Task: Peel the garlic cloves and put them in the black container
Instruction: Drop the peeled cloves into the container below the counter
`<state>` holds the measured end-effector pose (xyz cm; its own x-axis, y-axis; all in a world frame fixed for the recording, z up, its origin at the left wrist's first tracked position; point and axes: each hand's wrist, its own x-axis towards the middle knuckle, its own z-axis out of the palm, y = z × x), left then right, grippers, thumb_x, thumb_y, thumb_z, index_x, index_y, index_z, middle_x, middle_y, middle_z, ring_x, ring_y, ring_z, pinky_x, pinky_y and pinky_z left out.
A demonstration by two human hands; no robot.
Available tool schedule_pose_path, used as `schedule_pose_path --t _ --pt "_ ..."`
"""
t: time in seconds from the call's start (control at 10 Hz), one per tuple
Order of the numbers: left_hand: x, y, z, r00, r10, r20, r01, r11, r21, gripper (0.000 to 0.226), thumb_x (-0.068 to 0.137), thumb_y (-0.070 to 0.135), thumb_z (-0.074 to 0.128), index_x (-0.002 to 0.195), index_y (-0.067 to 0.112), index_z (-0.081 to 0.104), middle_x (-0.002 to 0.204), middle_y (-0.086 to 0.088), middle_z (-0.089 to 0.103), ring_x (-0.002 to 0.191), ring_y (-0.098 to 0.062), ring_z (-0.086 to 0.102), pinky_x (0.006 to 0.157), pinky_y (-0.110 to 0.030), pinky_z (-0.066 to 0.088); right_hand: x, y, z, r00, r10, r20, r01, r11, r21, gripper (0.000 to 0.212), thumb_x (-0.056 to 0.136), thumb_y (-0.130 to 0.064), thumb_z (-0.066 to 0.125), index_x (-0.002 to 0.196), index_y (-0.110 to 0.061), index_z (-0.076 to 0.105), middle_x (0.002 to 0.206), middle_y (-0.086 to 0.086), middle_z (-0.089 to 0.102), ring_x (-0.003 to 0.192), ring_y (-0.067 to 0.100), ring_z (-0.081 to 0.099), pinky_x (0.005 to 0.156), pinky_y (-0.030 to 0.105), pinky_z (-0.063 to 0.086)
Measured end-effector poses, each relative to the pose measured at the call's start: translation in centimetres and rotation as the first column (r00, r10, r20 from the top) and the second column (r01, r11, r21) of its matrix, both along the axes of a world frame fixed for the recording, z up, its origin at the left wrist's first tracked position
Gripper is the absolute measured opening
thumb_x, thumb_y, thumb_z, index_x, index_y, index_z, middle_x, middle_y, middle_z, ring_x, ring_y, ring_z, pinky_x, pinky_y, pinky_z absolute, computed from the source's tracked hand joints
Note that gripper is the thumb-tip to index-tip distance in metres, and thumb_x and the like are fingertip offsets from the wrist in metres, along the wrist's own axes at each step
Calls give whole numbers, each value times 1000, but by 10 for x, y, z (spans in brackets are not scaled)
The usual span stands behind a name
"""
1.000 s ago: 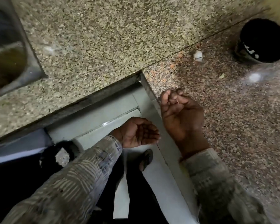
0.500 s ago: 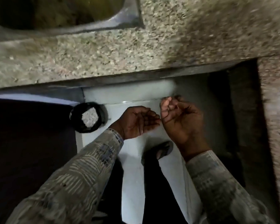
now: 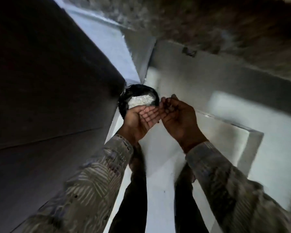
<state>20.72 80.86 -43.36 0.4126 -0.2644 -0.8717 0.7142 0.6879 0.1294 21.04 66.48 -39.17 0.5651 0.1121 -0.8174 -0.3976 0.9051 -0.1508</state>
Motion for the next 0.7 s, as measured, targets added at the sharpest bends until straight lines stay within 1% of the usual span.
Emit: schedule_pose_path --t 0.1,0.2,0.3,0.4,0.5,0.6,0.7 --pt "6 23 -42 996 88 -26 -87 996 22 38 100 15 39 102 -12 65 118 -26 70 115 -39 67 102 -52 52 22 33 -54 983 183 -10 -182 974 -136 18 101 4 49 98 -9 60 81 8 68 75 17 70 72 26 62" --pt "13 55 -114 992 119 -40 -114 988 104 43 105 27 39 106 -6 66 119 -21 70 117 -35 65 112 -50 46 45 72 -144 877 476 -71 -468 810 -353 21 103 3 45 106 -10 61 95 7 65 81 17 65 75 28 59" --pt "22 73 -152 997 66 -42 -58 983 174 47 107 44 36 98 6 62 105 -13 66 107 -32 64 106 -47 50 54 92 -188 641 749 -165 -693 473 -544 25 103 2 45 115 -5 66 109 14 69 92 22 64 87 27 51" --pt "32 86 -175 995 -73 -65 86 971 223 46 109 51 28 98 16 57 98 -5 60 82 -20 63 80 -32 59 39 118 -208 323 888 -329 -434 -170 -885 38 108 -24 45 138 -6 61 144 15 60 133 26 55 109 26 38" --pt "30 90 -183 992 -103 -67 115 972 203 43 111 49 17 98 30 53 90 15 67 80 -3 61 74 -23 56 11 130 -211 215 971 -104 -24 -101 -995 48 106 -27 45 151 -9 49 160 12 43 150 24 39 123 39 28" --pt "32 91 -181 997 -56 -47 64 975 211 44 110 48 24 107 27 62 80 13 73 86 -9 64 90 -31 51 11 127 -224 88 964 -249 -119 -238 -964 45 111 -28 37 153 -13 46 160 10 43 151 24 37 124 39 27" --pt "33 76 -163 998 -61 -31 67 971 229 57 110 46 28 138 8 60 104 -8 75 105 -25 66 99 -40 49 18 127 -219 284 892 -353 -191 -308 -932 42 113 -27 36 138 -4 60 144 19 58 139 33 51 118 31 34"
